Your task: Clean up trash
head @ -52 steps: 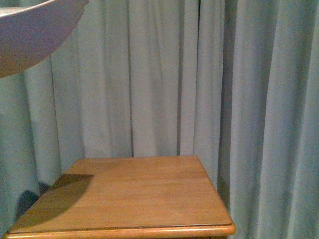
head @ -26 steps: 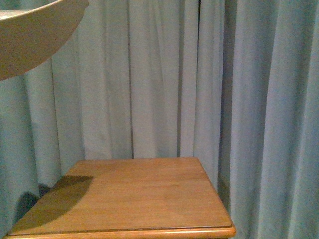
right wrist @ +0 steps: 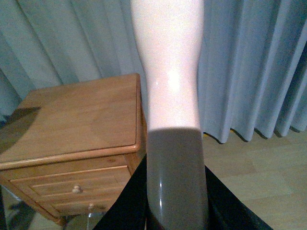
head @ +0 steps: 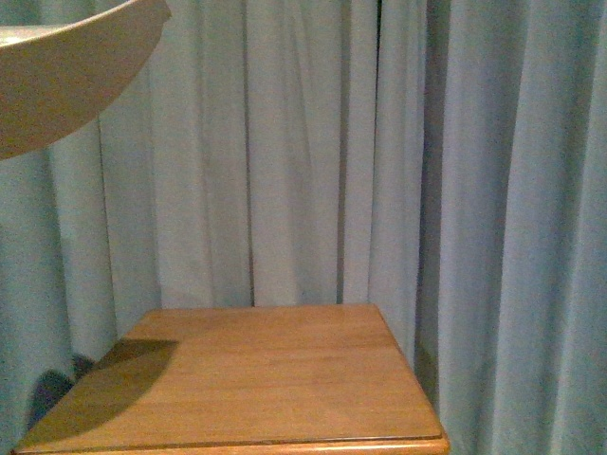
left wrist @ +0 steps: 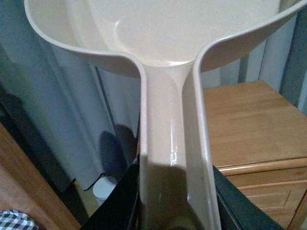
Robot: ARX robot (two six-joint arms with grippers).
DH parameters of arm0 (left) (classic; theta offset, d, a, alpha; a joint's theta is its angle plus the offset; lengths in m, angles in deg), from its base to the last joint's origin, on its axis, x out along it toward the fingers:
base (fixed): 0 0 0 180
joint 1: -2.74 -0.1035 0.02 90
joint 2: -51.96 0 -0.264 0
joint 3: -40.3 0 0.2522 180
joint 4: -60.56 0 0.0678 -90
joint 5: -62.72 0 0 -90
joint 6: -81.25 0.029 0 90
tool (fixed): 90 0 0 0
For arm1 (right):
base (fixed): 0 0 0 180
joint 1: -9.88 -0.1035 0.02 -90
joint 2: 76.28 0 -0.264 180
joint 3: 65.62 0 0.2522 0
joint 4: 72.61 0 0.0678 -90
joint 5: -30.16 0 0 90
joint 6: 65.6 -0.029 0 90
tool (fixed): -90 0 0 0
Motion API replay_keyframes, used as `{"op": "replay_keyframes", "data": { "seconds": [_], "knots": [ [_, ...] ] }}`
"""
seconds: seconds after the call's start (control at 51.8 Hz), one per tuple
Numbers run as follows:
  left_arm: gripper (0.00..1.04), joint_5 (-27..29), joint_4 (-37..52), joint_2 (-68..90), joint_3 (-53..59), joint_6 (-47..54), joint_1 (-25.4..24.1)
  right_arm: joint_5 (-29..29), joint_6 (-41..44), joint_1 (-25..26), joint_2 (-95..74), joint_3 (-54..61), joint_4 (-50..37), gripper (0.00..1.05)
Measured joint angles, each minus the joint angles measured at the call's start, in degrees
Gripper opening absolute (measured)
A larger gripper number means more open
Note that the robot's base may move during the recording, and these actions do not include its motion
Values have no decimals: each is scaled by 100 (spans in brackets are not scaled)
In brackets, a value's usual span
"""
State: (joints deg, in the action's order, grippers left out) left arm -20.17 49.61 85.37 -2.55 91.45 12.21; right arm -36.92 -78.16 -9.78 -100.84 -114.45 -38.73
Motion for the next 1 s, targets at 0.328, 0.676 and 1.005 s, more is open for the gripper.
{"op": "replay_keyframes", "data": {
  "seconds": [0.328, 0.676, 1.005],
  "knots": [
    [28, 0, 0, 0, 0, 0, 0, 0, 0, 0, 0, 0, 0, 20],
    [28, -66, 0, 2, 0, 2, 2, 33, -2, 2, 20, 0, 0, 20],
    [27, 35, -2, -20, 20, -2, -20, -17, 9, -22, -9, -4, -17, 20]
  ]
}}
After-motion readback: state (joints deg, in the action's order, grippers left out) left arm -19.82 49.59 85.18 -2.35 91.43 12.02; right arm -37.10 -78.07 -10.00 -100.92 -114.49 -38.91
